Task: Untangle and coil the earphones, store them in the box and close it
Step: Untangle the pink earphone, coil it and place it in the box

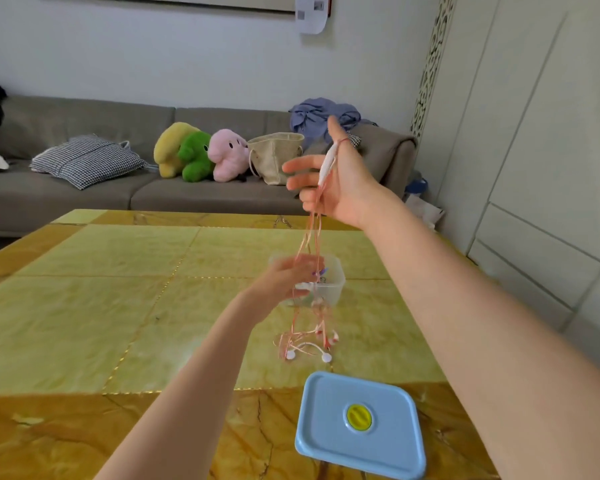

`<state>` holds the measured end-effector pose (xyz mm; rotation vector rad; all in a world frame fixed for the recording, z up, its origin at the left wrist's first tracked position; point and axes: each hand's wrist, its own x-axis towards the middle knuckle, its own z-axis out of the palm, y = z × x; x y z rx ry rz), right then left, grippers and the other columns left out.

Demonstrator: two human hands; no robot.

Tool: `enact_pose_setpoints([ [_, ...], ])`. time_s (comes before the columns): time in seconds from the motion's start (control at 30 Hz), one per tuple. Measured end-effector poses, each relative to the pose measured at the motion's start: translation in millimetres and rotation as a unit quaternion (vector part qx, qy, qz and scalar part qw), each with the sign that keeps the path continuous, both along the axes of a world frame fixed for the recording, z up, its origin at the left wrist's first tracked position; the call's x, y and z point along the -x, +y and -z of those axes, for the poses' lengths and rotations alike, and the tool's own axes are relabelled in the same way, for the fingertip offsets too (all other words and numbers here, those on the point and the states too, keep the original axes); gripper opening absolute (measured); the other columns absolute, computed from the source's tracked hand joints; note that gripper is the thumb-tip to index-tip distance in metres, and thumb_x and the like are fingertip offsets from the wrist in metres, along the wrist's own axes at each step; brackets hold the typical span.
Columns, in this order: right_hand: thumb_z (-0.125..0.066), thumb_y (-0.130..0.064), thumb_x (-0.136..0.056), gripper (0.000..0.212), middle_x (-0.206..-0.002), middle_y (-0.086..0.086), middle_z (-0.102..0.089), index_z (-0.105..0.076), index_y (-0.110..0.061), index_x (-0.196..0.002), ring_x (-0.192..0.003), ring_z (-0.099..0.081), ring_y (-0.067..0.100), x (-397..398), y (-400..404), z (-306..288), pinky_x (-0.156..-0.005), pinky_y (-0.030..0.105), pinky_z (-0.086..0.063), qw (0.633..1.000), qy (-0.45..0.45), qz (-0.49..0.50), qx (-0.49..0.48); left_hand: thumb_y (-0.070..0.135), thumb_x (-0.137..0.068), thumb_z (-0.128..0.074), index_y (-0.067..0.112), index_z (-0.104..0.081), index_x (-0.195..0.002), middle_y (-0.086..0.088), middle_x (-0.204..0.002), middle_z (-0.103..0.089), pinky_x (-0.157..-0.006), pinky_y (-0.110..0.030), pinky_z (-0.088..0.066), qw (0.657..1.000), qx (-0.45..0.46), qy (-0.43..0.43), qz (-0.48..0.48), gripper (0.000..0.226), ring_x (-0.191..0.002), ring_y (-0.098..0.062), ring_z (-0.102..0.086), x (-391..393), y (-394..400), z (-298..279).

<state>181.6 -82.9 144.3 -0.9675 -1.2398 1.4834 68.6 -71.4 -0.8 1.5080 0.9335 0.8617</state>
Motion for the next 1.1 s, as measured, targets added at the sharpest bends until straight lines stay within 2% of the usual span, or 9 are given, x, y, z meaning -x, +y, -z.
enact_pose_setpoints([
  [0.17,-0.022,-0.063,-0.093,0.079,-0.046,0.004,-0.049,-0.063,-0.003,-0.064,-0.029,-0.028,0.009,-8,7,-17,-0.037,0.017,-0.013,0.982,0.146,0.046,-0.107,0.009,-0.094,-0.052,0.010,-0.065,-0.103,0.000,-0.082,-0.065,-0.050,-0.015,-0.047,0.989,0.030,0.146,0.019,0.016,-0.063,-0.008,-0.059,-15,4,35],
  [0.3,-0.025,-0.058,-0.095,0.073,-0.043,0.002,-0.043,-0.062,-0.006,-0.060,-0.029,-0.023,0.008,-26,16,-11,-0.034,0.017,-0.012,0.971,0.131,0.141,-0.144,0.021,-0.096,-0.051,0.006,-0.062,-0.084,-0.002,-0.071,-0.054,-0.048,-0.017,-0.041,0.978,0.081,0.177,-0.076,0.022,-0.053,-0.009,-0.047,0,15,57],
  [0.43,-0.038,-0.041,-0.098,0.048,-0.038,-0.004,-0.041,-0.058,-0.010,-0.067,-0.026,-0.024,0.005,-40,23,28,-0.029,0.015,-0.015,0.954,-0.052,0.274,-0.108,0.022,-0.090,-0.061,0.006,-0.056,-0.070,-0.004,-0.062,-0.047,-0.046,-0.020,-0.038,0.970,0.134,0.027,-0.199,0.026,-0.031,-0.001,-0.043,20,26,62],
  [0.5,-0.043,-0.031,-0.097,0.039,-0.043,-0.006,-0.052,-0.065,-0.005,-0.078,-0.031,-0.033,0.004,-47,27,65,-0.030,0.016,-0.021,0.932,-0.210,0.286,-0.067,0.017,-0.088,-0.063,0.004,-0.057,-0.081,-0.003,-0.068,-0.045,-0.052,-0.018,-0.047,0.965,0.161,-0.048,-0.202,0.015,-0.043,-0.002,-0.050,24,30,61],
  [0.6,-0.046,-0.021,-0.094,0.032,-0.059,-0.004,-0.053,-0.067,0.004,-0.091,-0.049,-0.036,0.008,-56,27,123,-0.046,0.019,-0.025,0.909,-0.362,0.208,-0.003,0.006,-0.090,-0.058,0.000,-0.062,-0.090,-0.006,-0.081,-0.052,-0.070,-0.014,-0.052,0.962,0.189,-0.137,-0.140,0.008,-0.071,-0.009,-0.051,25,32,56],
  [0.7,-0.045,-0.012,-0.094,0.022,-0.067,-0.002,-0.055,-0.061,-0.015,-0.079,-0.056,-0.043,0.009,-60,28,162,-0.049,0.020,-0.028,0.890,-0.435,0.130,0.026,-0.005,-0.090,-0.046,-0.005,-0.059,-0.088,-0.011,-0.087,-0.055,-0.090,-0.027,-0.047,0.946,0.230,-0.210,-0.095,0.013,-0.078,-0.015,-0.051,26,32,54],
  [0.8,-0.039,0.001,-0.090,0.030,-0.079,0.002,-0.061,-0.064,-0.013,-0.083,-0.071,-0.052,0.015,-62,34,184,-0.054,0.021,-0.035,0.839,-0.539,0.050,0.054,-0.002,-0.088,-0.032,-0.006,-0.052,-0.091,-0.013,-0.087,-0.053,-0.099,-0.032,-0.042,0.910,0.287,-0.283,-0.099,0.021,-0.082,-0.018,-0.050,26,36,59],
  [0.93,-0.040,0.004,-0.090,0.043,-0.130,0.007,-0.055,-0.054,-0.011,-0.127,-0.097,-0.051,0.017,-56,31,183,-0.054,0.015,-0.039,0.733,-0.668,-0.100,0.084,-0.008,-0.093,-0.037,-0.003,-0.057,-0.082,-0.012,-0.086,-0.055,-0.076,-0.020,-0.053,0.954,0.205,-0.168,-0.138,0.024,-0.085,-0.019,-0.055,18,36,69],
  [1.1,-0.052,-0.008,-0.087,0.032,-0.121,0.007,-0.061,-0.060,-0.014,-0.118,-0.111,-0.056,0.024,-32,36,192,-0.089,0.031,-0.047,0.771,-0.627,0.083,-0.076,-0.013,-0.091,-0.044,0.010,-0.054,-0.081,-0.007,-0.079,-0.059,-0.061,-0.012,-0.053,0.991,0.081,-0.037,-0.103,0.027,-0.067,-0.007,-0.061,8,28,78],
])
